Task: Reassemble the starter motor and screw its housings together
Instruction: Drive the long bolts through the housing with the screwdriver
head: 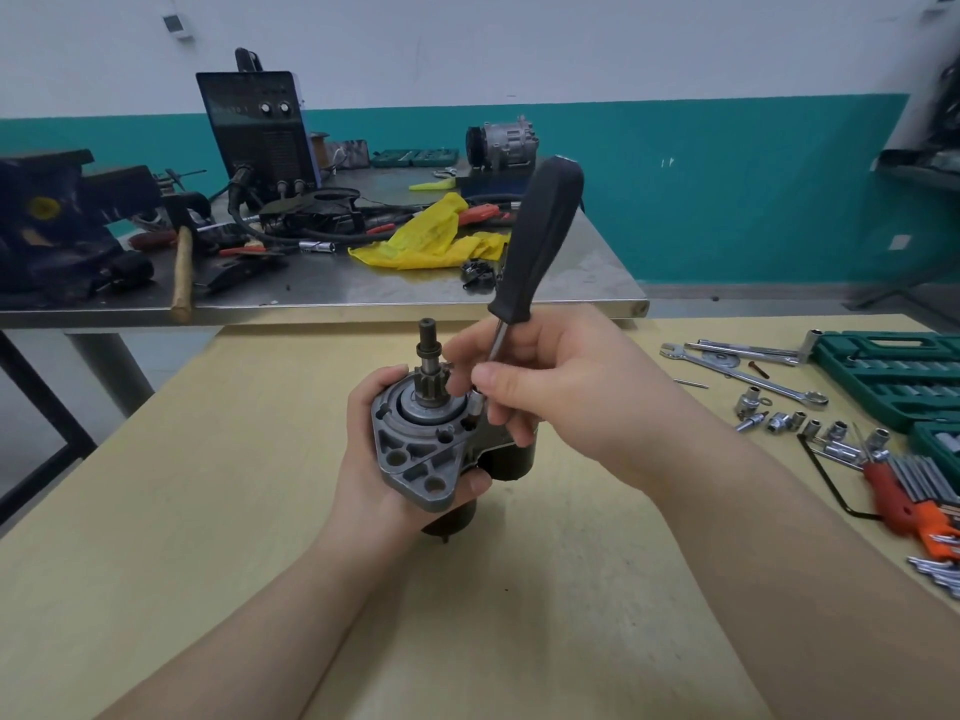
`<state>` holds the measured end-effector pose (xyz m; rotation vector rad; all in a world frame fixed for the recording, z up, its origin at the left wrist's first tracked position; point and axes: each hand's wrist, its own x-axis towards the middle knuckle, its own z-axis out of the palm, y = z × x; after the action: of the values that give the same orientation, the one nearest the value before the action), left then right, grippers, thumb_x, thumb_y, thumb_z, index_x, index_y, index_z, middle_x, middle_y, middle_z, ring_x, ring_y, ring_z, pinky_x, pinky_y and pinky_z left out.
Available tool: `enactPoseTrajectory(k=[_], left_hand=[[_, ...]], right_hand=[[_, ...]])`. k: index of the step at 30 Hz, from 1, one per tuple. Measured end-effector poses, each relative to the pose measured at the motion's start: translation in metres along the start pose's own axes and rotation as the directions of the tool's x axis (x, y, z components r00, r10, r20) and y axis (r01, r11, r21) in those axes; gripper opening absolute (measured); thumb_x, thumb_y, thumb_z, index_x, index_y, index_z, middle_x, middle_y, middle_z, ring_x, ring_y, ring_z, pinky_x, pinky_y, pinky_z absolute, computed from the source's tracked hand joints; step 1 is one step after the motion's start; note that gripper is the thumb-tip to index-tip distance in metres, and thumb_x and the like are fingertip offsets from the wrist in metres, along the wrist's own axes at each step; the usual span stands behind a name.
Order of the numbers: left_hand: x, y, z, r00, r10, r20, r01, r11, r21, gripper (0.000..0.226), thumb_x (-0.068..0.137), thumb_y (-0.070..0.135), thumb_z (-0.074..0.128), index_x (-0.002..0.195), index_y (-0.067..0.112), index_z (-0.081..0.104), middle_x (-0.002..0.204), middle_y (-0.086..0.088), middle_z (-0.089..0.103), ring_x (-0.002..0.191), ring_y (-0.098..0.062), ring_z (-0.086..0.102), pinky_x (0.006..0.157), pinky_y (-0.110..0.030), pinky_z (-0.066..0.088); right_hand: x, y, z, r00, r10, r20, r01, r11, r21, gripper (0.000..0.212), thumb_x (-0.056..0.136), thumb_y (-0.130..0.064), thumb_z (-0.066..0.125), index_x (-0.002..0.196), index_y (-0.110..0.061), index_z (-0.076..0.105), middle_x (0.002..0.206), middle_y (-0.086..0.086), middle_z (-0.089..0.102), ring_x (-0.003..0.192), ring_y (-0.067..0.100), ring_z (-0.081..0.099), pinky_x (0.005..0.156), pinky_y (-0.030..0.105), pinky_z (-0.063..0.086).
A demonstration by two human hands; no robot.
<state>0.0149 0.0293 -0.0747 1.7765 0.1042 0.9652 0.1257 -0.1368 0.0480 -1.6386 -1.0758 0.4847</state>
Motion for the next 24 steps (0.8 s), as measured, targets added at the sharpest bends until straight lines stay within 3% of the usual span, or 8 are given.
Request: enactPoseTrajectory(k=[4, 7, 9, 11, 14, 17, 20, 24], left_hand=[[0.000, 0.001, 0.001, 1.000, 0.002, -0.003, -0.002, 1.000, -0.016, 0.107, 0.049, 0.010, 0.098, 0.136, 0.027, 0.038, 0.139, 0.007, 0.060, 0.129, -0.014, 0.065, 0.107, -0.029, 0.054], [0.002, 0.000, 0.001, 1.000, 0.018, -0.004, -0.018, 1.000, -0.005, 0.108, 0.050, 0.005, 0.098, 0.137, 0.026, 0.038, 0.135, 0.021, 0.063, 0.129, -0.011, 0.065, 0.104, -0.024, 0.054], [0.002, -0.001, 0.000, 1.000, 0.024, 0.003, -0.024, 1.000, -0.008, 0.107, 0.052, 0.015, 0.099, 0.138, 0.027, 0.038, 0.134, 0.027, 0.062, 0.130, -0.011, 0.064, 0.104, -0.024, 0.054], [0.001, 0.000, -0.001, 1.000, 0.010, 0.004, -0.010, 1.000, -0.028, 0.102, 0.056, 0.023, 0.096, 0.140, 0.028, 0.038, 0.135, 0.024, 0.062, 0.130, -0.012, 0.064, 0.103, -0.021, 0.053], [0.000, 0.000, -0.001, 1.000, 0.013, 0.002, -0.013, 1.000, -0.023, 0.101, 0.058, 0.023, 0.095, 0.141, 0.030, 0.037, 0.138, 0.021, 0.061, 0.131, -0.014, 0.063, 0.104, -0.021, 0.052], [0.001, -0.002, -0.001, 1.000, 0.017, -0.010, -0.017, 1.000, -0.020, 0.103, 0.056, 0.025, 0.096, 0.142, 0.031, 0.038, 0.139, 0.018, 0.061, 0.133, -0.018, 0.063, 0.106, -0.028, 0.054], [0.001, -0.003, -0.002, 1.000, 0.013, -0.017, -0.014, 1.000, -0.010, 0.105, 0.056, 0.029, 0.098, 0.142, 0.032, 0.038, 0.138, 0.021, 0.060, 0.133, -0.016, 0.063, 0.105, -0.027, 0.054], [0.000, -0.004, -0.003, 1.000, 0.002, -0.013, -0.002, 1.000, -0.016, 0.104, 0.058, 0.025, 0.097, 0.143, 0.034, 0.038, 0.141, 0.016, 0.061, 0.133, -0.019, 0.063, 0.105, -0.026, 0.054]], right_hand=[[0.001, 0.001, 0.002, 0.999, -0.010, -0.047, 0.009, 0.999, -0.034, 0.013, 0.100, -0.014, 0.073, 0.093, -0.024, 0.078, 0.079, 0.000, 0.078, 0.060, 0.014, 0.067, 0.056, 0.023, 0.055], [0.003, 0.003, 0.008, 0.983, -0.013, -0.183, -0.008, 0.994, -0.113, 0.016, 0.090, -0.035, 0.086, 0.084, -0.023, 0.076, 0.066, -0.008, 0.072, 0.052, 0.006, 0.064, 0.049, 0.019, 0.050], [0.002, 0.001, 0.008, 0.984, -0.006, -0.178, -0.014, 0.993, -0.114, 0.014, 0.094, -0.038, 0.081, 0.089, -0.027, 0.075, 0.068, -0.012, 0.072, 0.052, 0.004, 0.065, 0.049, 0.017, 0.049], [0.001, -0.002, 0.004, 0.995, 0.015, -0.103, -0.022, 0.997, -0.069, 0.006, 0.102, -0.029, 0.072, 0.098, -0.031, 0.076, 0.079, -0.012, 0.076, 0.058, 0.004, 0.068, 0.053, 0.020, 0.053], [-0.001, -0.004, -0.001, 0.999, 0.023, -0.024, -0.024, 0.999, -0.039, 0.021, 0.105, -0.012, 0.065, 0.103, -0.030, 0.077, 0.092, -0.007, 0.079, 0.072, 0.010, 0.072, 0.058, 0.026, 0.055], [0.000, -0.002, 0.004, 0.994, -0.010, -0.104, 0.000, 0.995, -0.100, 0.006, 0.098, -0.025, 0.078, 0.092, -0.027, 0.076, 0.077, -0.009, 0.076, 0.061, 0.004, 0.067, 0.053, 0.022, 0.052], [0.003, 0.004, 0.009, 0.983, -0.020, -0.185, -0.006, 0.990, -0.142, 0.018, 0.090, -0.040, 0.085, 0.089, -0.027, 0.072, 0.079, -0.011, 0.074, 0.062, 0.006, 0.068, 0.051, 0.018, 0.049], [0.002, 0.000, 0.002, 0.999, 0.008, -0.036, -0.010, 0.999, -0.032, 0.012, 0.093, -0.030, 0.071, 0.104, -0.033, 0.075, 0.097, -0.011, 0.079, 0.075, 0.012, 0.074, 0.058, 0.025, 0.054]])
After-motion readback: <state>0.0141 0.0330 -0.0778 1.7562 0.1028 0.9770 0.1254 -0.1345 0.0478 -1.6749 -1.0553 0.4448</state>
